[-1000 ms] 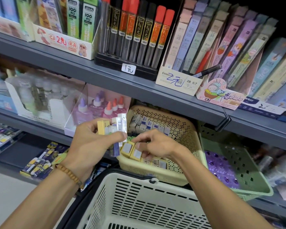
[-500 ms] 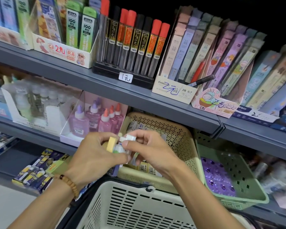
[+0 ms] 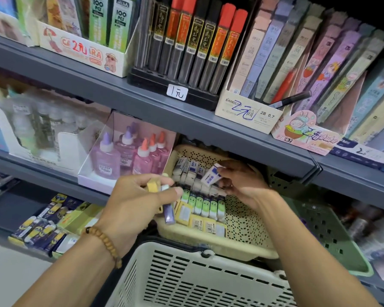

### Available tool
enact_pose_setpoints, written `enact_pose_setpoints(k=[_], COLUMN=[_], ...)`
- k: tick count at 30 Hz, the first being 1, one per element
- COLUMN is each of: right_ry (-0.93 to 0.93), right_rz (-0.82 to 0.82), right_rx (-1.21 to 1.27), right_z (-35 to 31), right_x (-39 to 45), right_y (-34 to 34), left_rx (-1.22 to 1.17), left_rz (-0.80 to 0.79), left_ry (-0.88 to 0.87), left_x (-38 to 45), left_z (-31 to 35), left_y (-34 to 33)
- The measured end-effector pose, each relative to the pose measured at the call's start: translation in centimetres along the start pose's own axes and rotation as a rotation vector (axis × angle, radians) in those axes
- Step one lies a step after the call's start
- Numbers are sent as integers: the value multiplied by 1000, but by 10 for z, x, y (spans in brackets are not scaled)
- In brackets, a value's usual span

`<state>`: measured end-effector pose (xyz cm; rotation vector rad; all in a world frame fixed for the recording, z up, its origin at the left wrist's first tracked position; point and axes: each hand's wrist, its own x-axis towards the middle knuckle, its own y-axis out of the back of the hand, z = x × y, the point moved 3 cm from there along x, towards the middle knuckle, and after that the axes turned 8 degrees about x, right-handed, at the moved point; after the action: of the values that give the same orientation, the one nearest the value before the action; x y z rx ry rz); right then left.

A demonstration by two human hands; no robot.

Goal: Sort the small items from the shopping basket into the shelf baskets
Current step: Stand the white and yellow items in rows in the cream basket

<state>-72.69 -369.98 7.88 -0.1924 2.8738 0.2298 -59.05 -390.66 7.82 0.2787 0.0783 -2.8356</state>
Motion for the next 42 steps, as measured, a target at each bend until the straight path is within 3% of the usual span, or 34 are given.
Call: enact_pose_setpoints(k=[7, 13, 20, 25, 31, 36, 39, 42], right_ry=[25, 62, 57, 236, 325, 320, 261, 187], right_rz=[20, 157, 132, 213, -344, -534, -450, -133], right_rx=[-247, -223, -219, -438, -188, -193, -243, -40], right_z=[1, 8, 15, -3, -26, -31, -36, -31], right_x=[46, 53, 55, 19, -65, -85, -80, -67], right_y=[-15, -3, 1, -4, -65, -87, -66, -21], left_rx=[-212, -267, -453, -518, -488, -408, -367, -374], left_rz=[45, 22, -17, -38, -1, -1, -9, -40], left_ry=[22, 25, 88, 104, 85, 48, 41, 79], left_x=[-1, -2, -1, 3, 0, -5, -4, -2], left_z=[7, 7, 4, 3, 5, 7, 6, 5], left_y=[7, 10, 9, 7, 5, 3, 5, 5])
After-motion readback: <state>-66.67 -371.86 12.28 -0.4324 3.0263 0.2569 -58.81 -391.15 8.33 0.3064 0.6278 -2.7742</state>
